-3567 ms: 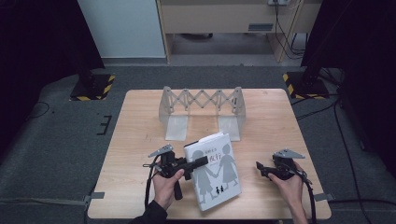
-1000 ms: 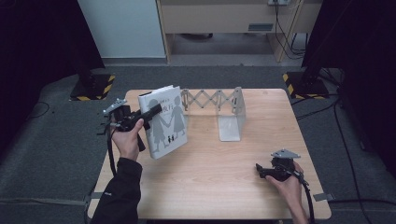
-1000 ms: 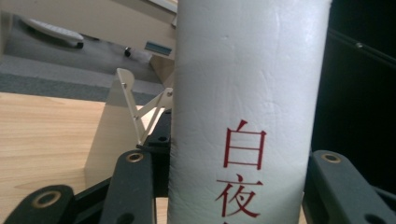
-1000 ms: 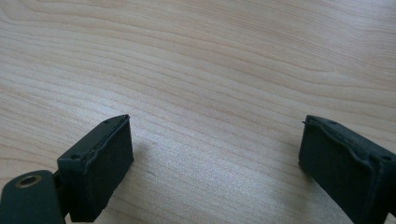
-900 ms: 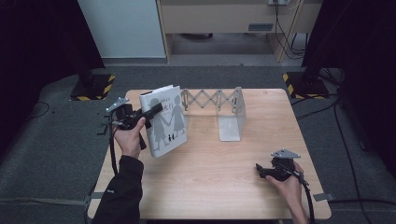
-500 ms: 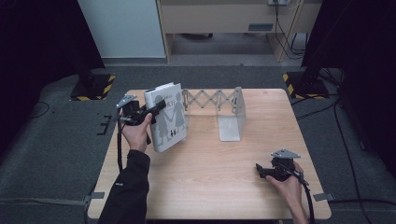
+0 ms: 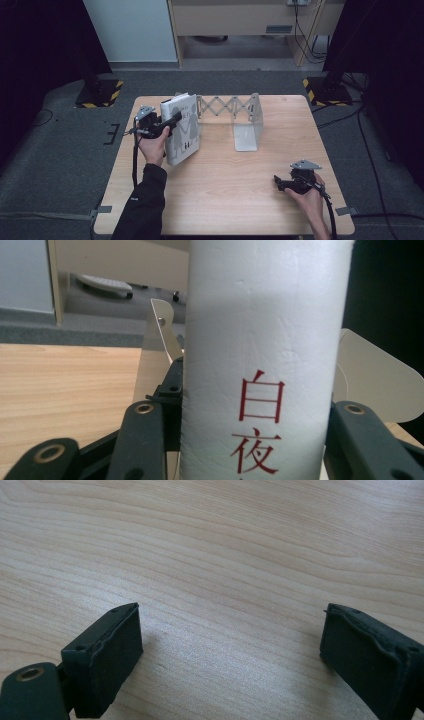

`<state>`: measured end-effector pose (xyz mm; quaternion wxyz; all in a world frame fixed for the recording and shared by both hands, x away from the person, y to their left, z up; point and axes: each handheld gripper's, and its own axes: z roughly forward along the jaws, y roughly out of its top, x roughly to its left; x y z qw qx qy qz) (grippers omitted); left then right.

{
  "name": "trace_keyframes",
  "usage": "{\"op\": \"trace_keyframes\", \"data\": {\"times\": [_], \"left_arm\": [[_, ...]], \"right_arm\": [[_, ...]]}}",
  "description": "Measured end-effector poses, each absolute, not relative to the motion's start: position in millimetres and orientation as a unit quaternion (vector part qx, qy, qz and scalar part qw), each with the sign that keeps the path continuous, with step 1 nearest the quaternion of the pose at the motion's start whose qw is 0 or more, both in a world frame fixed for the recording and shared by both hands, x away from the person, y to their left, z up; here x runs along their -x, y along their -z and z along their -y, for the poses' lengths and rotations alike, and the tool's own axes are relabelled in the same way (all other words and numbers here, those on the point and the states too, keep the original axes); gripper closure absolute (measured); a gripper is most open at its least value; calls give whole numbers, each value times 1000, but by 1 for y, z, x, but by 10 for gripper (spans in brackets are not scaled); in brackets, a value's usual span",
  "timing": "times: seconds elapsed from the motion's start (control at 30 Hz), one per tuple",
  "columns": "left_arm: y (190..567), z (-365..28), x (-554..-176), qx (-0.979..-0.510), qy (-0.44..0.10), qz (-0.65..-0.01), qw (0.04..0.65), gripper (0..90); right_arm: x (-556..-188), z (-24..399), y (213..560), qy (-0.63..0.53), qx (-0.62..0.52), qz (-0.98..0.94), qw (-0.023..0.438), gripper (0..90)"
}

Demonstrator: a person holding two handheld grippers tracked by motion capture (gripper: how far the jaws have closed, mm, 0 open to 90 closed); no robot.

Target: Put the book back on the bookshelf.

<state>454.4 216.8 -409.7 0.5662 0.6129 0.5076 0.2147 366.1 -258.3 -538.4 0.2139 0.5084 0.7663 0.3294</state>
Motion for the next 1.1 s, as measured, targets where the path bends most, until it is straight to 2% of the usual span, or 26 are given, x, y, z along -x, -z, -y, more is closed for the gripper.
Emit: {"op": "trace_keyframes", "data": {"times": [0.27,0.73,1.1], "left_arm": [[413,-214,-444,-624,-228,-492,563,517],[426,-212,-398,-647,-262,-462,547,513],[441,-218,-380,-648,-258,-471,541,508]], "right_arm": [[-366,258,538,-329,-508,-766,214,101],[-366,258,538,-329,-508,-766,214,101],[-366,258,538,-329,-508,-766,214,101]]}}
